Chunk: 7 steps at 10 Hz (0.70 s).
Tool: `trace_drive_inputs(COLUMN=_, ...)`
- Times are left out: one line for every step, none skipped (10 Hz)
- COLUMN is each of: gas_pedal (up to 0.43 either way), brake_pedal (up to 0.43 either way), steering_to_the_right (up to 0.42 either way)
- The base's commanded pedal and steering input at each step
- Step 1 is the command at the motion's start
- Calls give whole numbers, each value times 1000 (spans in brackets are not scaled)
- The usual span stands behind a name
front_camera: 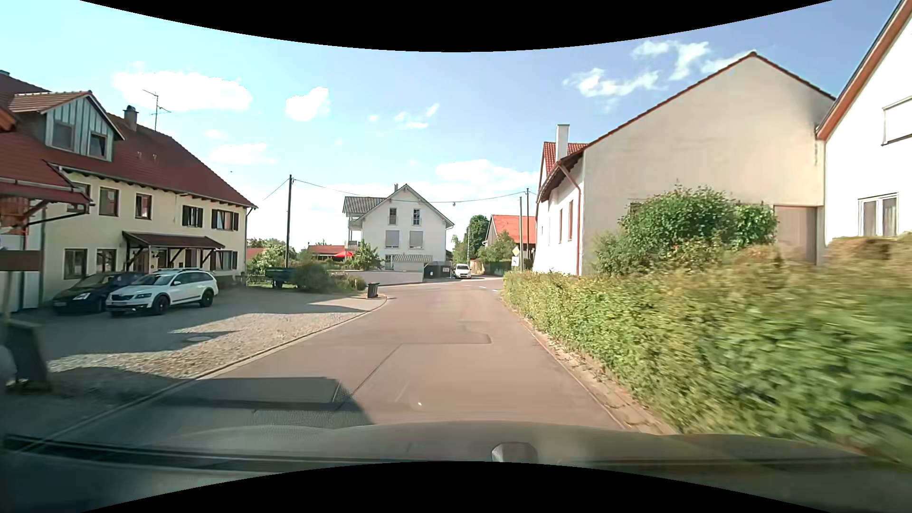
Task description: Follow the waypoints while adhering to traffic rules and regulations
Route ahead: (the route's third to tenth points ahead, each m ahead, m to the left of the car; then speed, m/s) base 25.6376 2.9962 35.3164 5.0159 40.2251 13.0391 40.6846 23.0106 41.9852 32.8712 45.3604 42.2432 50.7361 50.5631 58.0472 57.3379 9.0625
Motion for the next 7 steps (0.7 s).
trace_drive_inputs(gas_pedal=0, brake_pedal=116, steering_to_the_right=-6)
trace_drive_inputs(gas_pedal=0, brake_pedal=152, steering_to_the_right=-6)
trace_drive_inputs(gas_pedal=0, brake_pedal=183, steering_to_the_right=-6)
trace_drive_inputs(gas_pedal=0, brake_pedal=201, steering_to_the_right=-9)
trace_drive_inputs(gas_pedal=0, brake_pedal=232, steering_to_the_right=-11)
trace_drive_inputs(gas_pedal=0, brake_pedal=238, steering_to_the_right=-11)
trace_drive_inputs(gas_pedal=0, brake_pedal=232, steering_to_the_right=-11)
